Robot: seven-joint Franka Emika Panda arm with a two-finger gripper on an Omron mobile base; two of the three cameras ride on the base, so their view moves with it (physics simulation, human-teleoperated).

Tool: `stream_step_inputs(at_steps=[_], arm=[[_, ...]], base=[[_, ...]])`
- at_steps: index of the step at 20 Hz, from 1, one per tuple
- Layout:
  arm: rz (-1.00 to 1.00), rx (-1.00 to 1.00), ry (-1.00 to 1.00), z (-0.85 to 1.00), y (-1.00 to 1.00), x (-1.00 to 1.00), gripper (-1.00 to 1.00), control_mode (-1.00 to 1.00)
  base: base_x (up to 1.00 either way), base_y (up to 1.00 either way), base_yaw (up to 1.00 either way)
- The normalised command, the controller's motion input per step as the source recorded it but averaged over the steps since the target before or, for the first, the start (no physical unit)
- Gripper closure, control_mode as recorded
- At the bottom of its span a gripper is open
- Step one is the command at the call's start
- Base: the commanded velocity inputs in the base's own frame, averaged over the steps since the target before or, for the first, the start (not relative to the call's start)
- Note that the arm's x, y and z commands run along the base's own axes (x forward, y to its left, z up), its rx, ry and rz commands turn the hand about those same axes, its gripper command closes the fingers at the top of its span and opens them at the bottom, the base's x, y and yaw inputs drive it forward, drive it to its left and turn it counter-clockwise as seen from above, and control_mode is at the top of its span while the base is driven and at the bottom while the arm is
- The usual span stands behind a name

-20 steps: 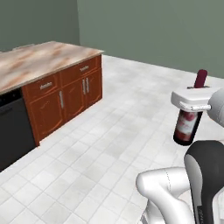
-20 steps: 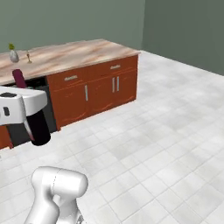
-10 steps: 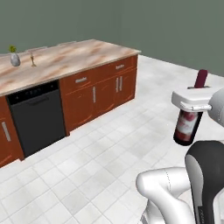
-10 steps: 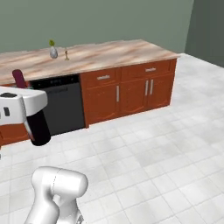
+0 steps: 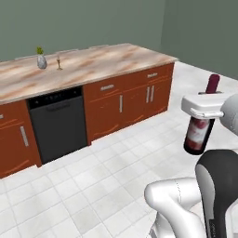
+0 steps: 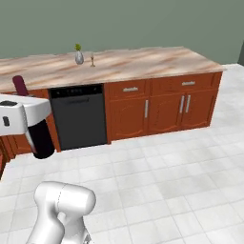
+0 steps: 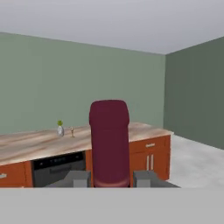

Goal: Open the cabinet directly in front. Then move the wine and the mug to the dining counter with the candle on it.

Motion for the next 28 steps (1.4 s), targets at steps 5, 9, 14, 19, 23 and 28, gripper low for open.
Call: stream_step_inputs(at_steps=[5,9,14,19,23,28], arm=[[0.00,0.00,0.00,0.00,0.00,0.00,1.00,1.00],[0.00,0.00,0.00,0.00,0.00,0.00,1.00,1.00],[0.00,0.00,0.00,0.00,0.00,0.00,1.00,1.00],[0.00,0.00,0.00,0.00,0.00,0.00,1.00,1.00],[0.00,0.00,0.00,0.00,0.00,0.00,1.00,1.00],[0.00,0.00,0.00,0.00,0.00,0.00,1.00,1.00]], base=[[0.53,-0.72,0.26],[0.56,-0.65,0.25],[0.72,-0.15,0.23],[0.79,0.14,0.19],[0.77,0.31,0.14],[0.75,0.05,0.11]])
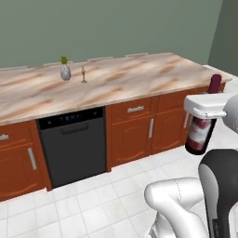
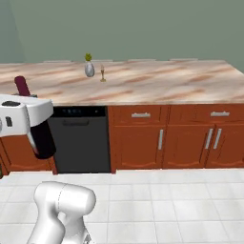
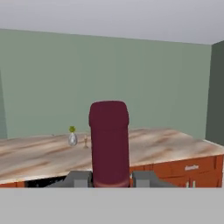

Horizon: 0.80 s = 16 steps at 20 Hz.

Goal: Open the cabinet directly in front. Then move the wine and the mug to the dining counter with the candle on it.

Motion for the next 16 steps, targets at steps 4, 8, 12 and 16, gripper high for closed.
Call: stream_step_inputs(at_steps=[4,8,12,16], arm=[[0.00,0.00,0.00,0.00,0.00,0.00,1.00,1.00],[0.00,0.00,0.00,0.00,0.00,0.00,1.00,1.00],[0.00,0.00,0.00,0.00,0.00,0.00,1.00,1.00],[0.00,0.00,0.00,0.00,0.00,0.00,1.00,1.00]], base=[[0.61,-0.21,0.10],[0.54,-0.27,0.10],[0.54,-0.23,0.12],[0.54,-0.20,0.13]])
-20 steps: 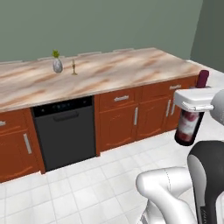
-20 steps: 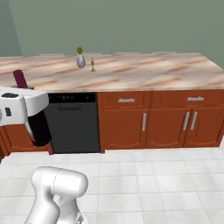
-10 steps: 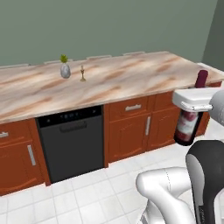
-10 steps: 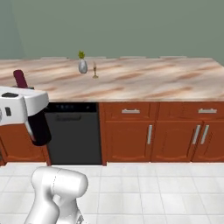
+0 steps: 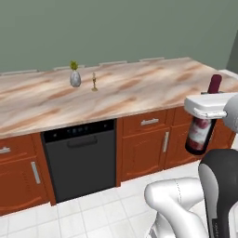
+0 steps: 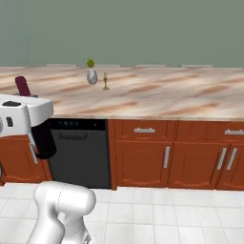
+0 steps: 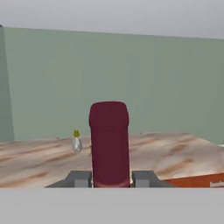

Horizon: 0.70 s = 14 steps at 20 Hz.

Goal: Open the cabinet directly in front. Then move the wine and the mug to the dining counter with the candle on it.

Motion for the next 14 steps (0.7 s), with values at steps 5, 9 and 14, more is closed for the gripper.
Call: stream_step_inputs(at_steps=[5,9,14], arm=[[0.00,0.00,0.00,0.00,0.00,0.00,1.00,1.00],[0.00,0.00,0.00,0.00,0.00,0.00,1.00,1.00],[0.00,0.00,0.00,0.00,0.00,0.00,1.00,1.00]], base=[[0.61,-0.06,0.12],[0.67,-0.08,0.10],[0.72,-0.33,0.02]])
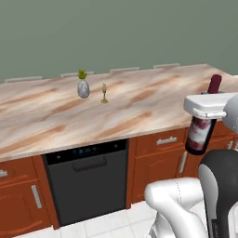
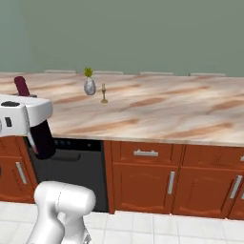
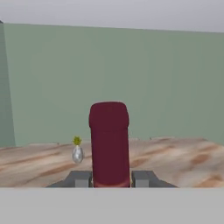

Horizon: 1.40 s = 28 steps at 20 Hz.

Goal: Open the cabinet directly in front. Then move the wine and the mug to the dining counter with the candle on it.

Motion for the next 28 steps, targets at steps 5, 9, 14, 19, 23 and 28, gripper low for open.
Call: stream_step_inputs(at_steps=[5,9,14,19,23,28], arm=[[0.00,0.00,0.00,0.00,0.00,0.00,1.00,1.00],[0.00,0.00,0.00,0.00,0.00,0.00,1.00,1.00],[0.00,0.00,0.00,0.00,0.00,0.00,1.00,1.00],[0.00,0.00,0.00,0.00,0.00,0.00,1.00,1.00],[0.00,0.00,0.00,0.00,0.00,0.00,1.00,1.00],[0.00,0.00,0.00,0.00,0.00,0.00,1.00,1.00]], base=[[0.75,-0.39,0.00],[0.65,-0.43,0.00],[0.69,-0.23,0.00],[0.73,-0.02,0.00],[0.73,0.00,0.00],[0.69,0.00,0.00]])
